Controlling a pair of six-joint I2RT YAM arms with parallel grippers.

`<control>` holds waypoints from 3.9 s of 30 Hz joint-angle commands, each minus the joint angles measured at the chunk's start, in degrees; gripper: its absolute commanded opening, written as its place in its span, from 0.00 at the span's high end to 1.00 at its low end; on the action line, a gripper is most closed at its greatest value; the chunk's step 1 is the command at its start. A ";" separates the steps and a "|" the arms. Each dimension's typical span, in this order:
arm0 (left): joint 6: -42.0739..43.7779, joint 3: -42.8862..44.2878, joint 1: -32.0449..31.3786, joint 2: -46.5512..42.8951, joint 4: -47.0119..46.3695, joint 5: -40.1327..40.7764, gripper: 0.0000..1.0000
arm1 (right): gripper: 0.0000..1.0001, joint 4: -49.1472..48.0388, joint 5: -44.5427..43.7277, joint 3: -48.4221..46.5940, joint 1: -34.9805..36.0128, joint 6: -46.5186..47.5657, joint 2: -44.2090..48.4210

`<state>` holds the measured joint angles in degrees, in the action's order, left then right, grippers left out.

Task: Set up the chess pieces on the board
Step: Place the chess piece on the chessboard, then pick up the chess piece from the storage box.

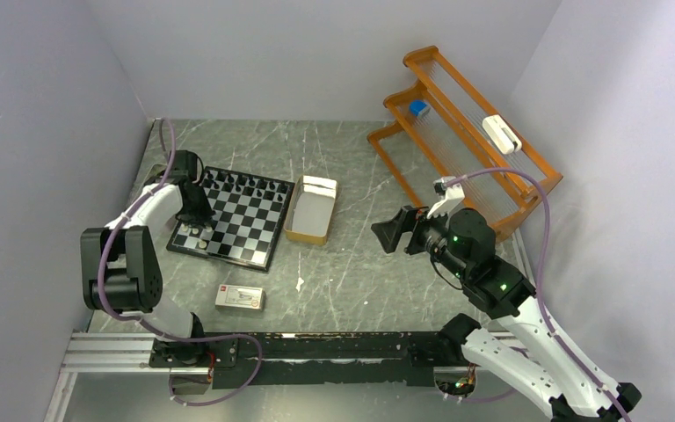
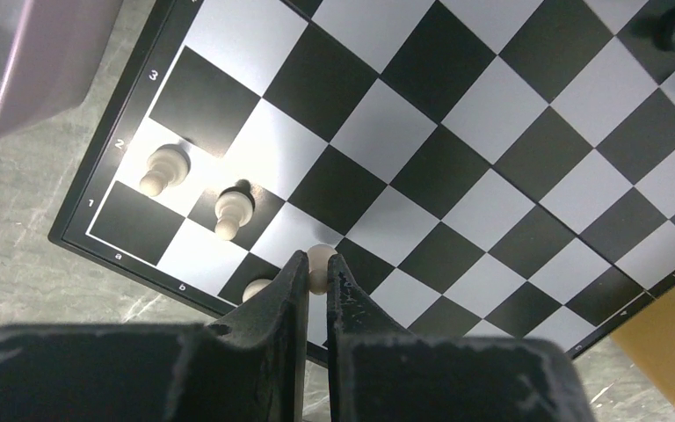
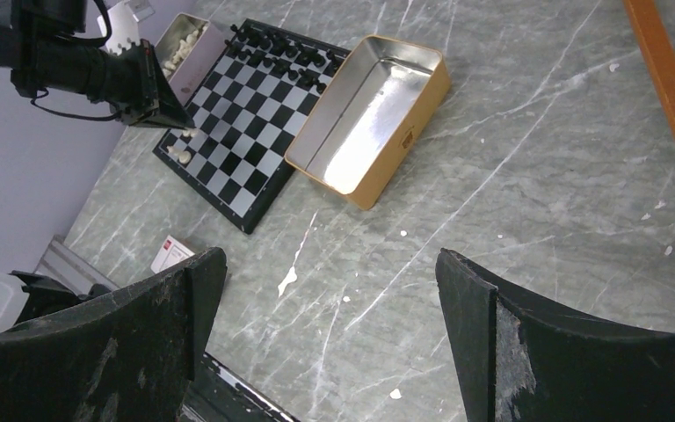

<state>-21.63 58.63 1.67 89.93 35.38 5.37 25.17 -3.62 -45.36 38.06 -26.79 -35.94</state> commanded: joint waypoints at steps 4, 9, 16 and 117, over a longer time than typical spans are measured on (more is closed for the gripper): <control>0.75 -0.53 -0.50 0.84 -0.72 2.62 0.90 | 0.06 -0.16 0.03 -0.86 0.32 0.33 0.43; 0.78 -1.39 -0.55 1.03 -1.24 2.61 0.90 | 0.06 -0.18 -0.12 -0.61 0.34 0.36 0.74; 0.80 -1.37 -0.64 1.73 -1.36 2.98 0.89 | 0.06 0.10 -0.08 -0.35 0.34 0.24 1.20; 1.40 32.74 15.54 27.74 -10.73 3.69 0.72 | 0.06 -1.36 -1.97 -0.68 0.38 1.49 -4.03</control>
<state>-21.19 89.45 16.62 116.16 27.16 9.39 25.04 -5.15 -45.32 38.06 -26.48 -38.94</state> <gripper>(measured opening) 0.276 0.944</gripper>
